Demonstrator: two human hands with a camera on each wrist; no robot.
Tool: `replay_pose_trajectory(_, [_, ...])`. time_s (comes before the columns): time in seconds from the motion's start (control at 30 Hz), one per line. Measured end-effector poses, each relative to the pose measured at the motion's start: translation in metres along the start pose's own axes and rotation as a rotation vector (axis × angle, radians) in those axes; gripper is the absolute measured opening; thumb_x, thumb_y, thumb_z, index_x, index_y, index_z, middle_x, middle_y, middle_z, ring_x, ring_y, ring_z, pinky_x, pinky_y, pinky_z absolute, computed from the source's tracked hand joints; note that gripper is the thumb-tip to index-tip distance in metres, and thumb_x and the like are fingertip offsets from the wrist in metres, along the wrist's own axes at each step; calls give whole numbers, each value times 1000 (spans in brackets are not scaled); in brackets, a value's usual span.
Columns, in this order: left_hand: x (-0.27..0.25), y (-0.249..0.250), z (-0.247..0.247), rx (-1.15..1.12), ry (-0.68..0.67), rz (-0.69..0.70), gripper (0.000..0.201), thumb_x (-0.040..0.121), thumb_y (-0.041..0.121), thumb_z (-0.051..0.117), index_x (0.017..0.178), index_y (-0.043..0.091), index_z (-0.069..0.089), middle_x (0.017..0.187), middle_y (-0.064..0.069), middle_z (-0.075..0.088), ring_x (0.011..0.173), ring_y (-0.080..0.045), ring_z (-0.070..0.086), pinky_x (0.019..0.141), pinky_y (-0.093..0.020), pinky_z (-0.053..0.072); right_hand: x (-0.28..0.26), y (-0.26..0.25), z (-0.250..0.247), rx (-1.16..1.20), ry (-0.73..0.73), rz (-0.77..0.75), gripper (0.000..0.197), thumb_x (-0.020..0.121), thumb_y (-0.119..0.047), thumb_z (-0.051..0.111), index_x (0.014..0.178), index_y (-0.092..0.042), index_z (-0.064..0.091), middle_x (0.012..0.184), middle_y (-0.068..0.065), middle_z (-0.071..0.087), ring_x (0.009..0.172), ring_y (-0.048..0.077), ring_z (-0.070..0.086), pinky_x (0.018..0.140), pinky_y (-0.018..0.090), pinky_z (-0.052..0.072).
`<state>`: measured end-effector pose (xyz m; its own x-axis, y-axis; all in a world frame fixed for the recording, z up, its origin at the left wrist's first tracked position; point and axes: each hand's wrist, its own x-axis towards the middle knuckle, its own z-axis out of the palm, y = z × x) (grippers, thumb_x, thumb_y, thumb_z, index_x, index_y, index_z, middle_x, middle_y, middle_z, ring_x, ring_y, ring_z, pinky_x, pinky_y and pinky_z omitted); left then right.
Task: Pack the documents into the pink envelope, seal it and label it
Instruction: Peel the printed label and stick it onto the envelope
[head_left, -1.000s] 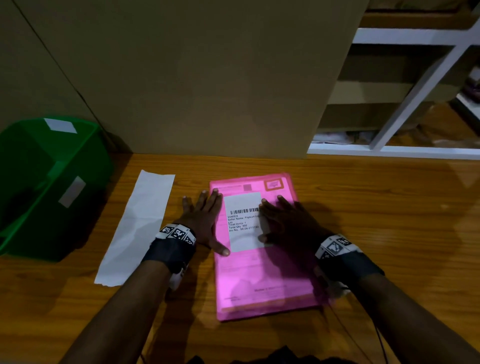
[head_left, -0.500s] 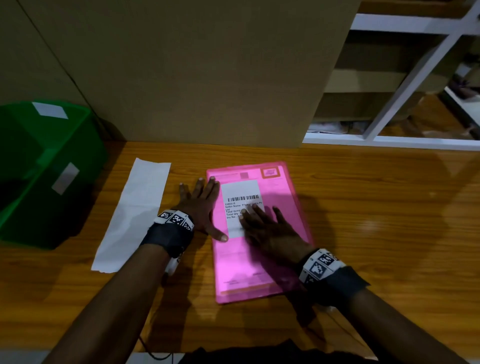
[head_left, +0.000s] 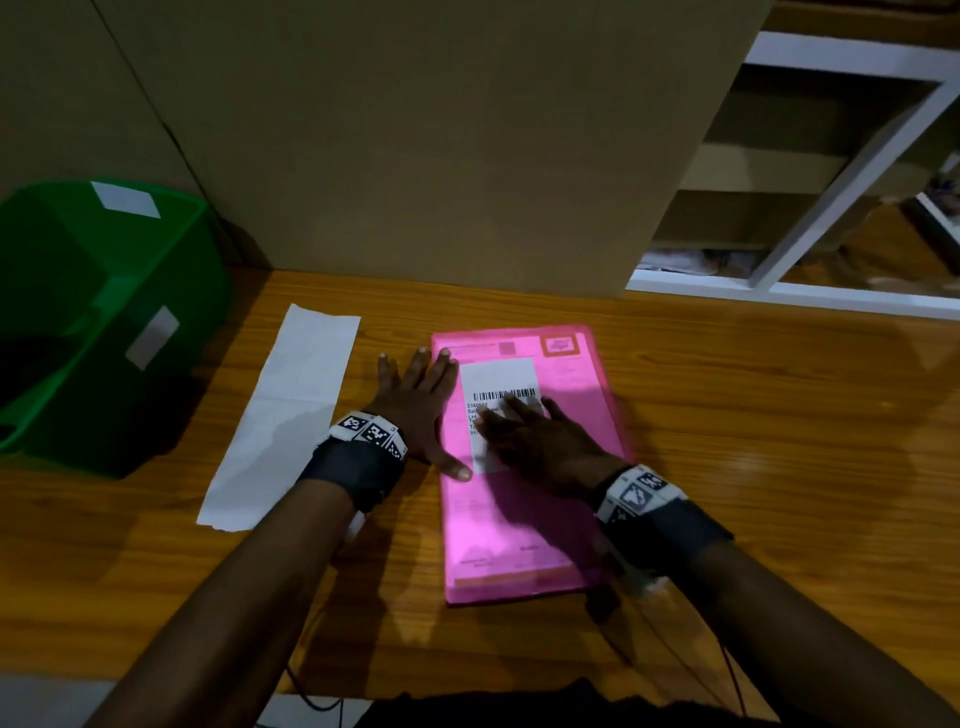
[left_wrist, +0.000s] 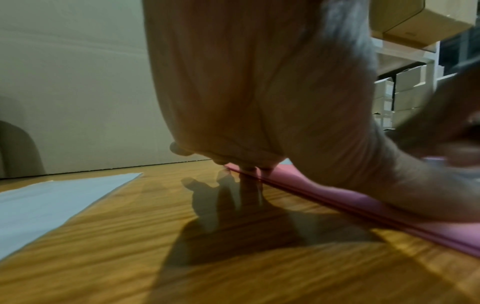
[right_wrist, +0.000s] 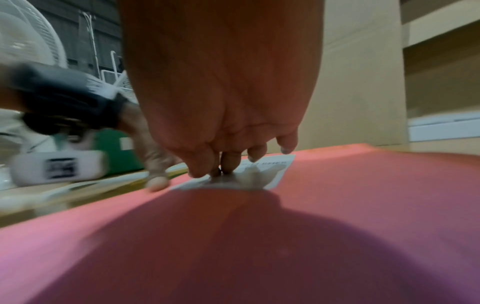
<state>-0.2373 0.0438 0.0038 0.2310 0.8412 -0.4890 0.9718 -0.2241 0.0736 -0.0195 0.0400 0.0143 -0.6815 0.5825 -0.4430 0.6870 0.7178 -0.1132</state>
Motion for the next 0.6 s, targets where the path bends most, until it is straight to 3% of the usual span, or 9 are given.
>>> replay_pose_trajectory(0.1, [1,-1,0,6,-3,6,157,40,95,54,149,13,-22,155,-7,-32,142,-34,-30,102,-68,-22,13,0,-16,-52,0,16,58,104,-27,34,156,-28,9,165,-9,-1,152,23,-3,120,54,7])
replay_pose_trajectory(0.23, [3,-2,2,-4,-6,15,165,19,106,22,149,15,-24,154,-9,-33,141,-36,-31,100,-66,-24,29,-3,-22,-39,55,44,59,103,-27,35,156,-25,11,165,-8,6,152,24,1,118,58,8])
replay_pose_trajectory(0.3, [4,-3,3,-13,0,19,165,17,106,17,148,15,-25,154,-9,-33,141,-36,-31,101,-67,-23,35,-3,-22,-27,109,60,57,103,-28,34,156,-25,13,164,-8,10,152,24,5,118,59,9])
replay_pose_trajectory(0.6, [2,1,0,12,6,-10,157,40,94,55,150,14,-21,156,-8,-30,142,-35,-29,106,-71,-17,50,22,-20,-2,206,160,54,104,-37,30,155,-28,16,163,-10,15,152,25,7,118,62,7])
